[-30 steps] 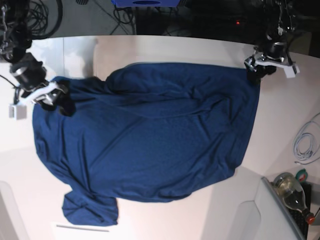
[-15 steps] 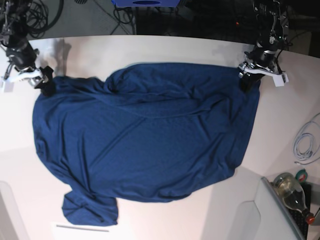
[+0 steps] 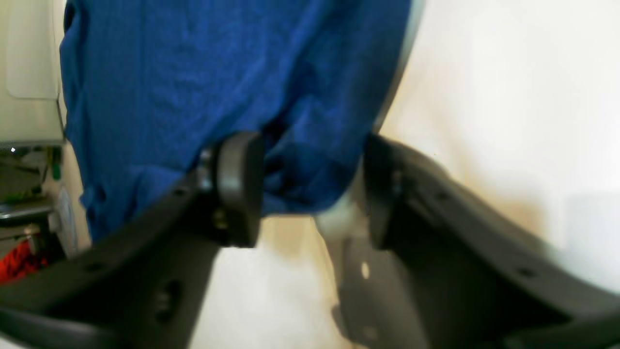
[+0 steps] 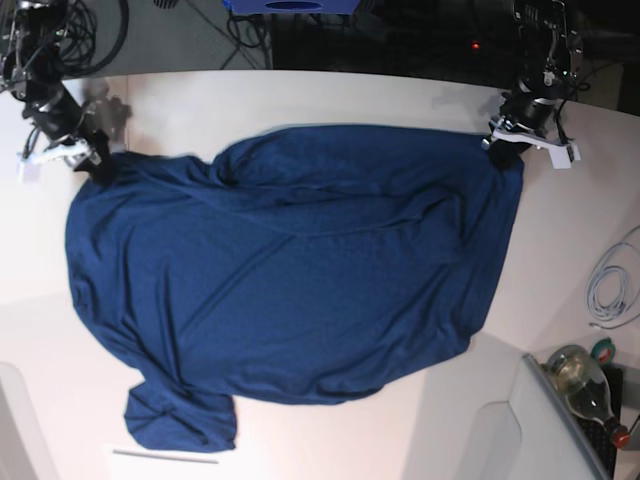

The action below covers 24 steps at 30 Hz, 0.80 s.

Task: Layout the t-shirt on the table in an organized manner, then fold the t-shirt properly
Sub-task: 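Hold both shirt corners and pull them apart to stretch the edge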

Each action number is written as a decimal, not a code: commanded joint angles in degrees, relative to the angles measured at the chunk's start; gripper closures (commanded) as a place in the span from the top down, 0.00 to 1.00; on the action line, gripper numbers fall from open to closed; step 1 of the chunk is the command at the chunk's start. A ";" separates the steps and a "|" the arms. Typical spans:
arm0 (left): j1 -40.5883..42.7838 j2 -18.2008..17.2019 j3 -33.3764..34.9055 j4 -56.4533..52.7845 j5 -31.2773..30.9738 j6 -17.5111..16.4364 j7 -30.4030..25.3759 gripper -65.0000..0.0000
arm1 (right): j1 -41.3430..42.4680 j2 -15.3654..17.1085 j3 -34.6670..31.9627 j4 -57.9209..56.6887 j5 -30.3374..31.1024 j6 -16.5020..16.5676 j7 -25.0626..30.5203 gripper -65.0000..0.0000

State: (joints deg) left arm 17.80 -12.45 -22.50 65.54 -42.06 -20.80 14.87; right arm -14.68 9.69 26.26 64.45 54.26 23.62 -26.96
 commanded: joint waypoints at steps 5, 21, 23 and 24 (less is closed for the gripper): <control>0.18 -0.78 -0.22 0.79 -0.18 0.18 -0.50 0.00 | 1.01 0.64 0.07 -1.02 -0.33 -0.01 -0.34 0.36; 2.55 -0.26 -8.05 15.03 -0.27 0.36 14.18 0.00 | -2.60 -0.77 9.21 23.95 -0.15 -10.83 -21.87 0.00; 2.55 -0.26 -9.54 15.12 -0.27 0.36 15.06 0.00 | -2.51 -0.68 11.15 24.04 -0.15 -11.88 -23.11 0.00; 2.55 -0.26 -10.33 15.12 -0.27 0.36 15.32 0.00 | -2.51 -0.68 12.20 23.95 -0.24 -12.58 -23.54 0.00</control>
State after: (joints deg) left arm 20.36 -11.75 -32.36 79.55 -41.82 -19.92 31.22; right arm -17.56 8.03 37.95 87.31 53.41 11.00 -51.16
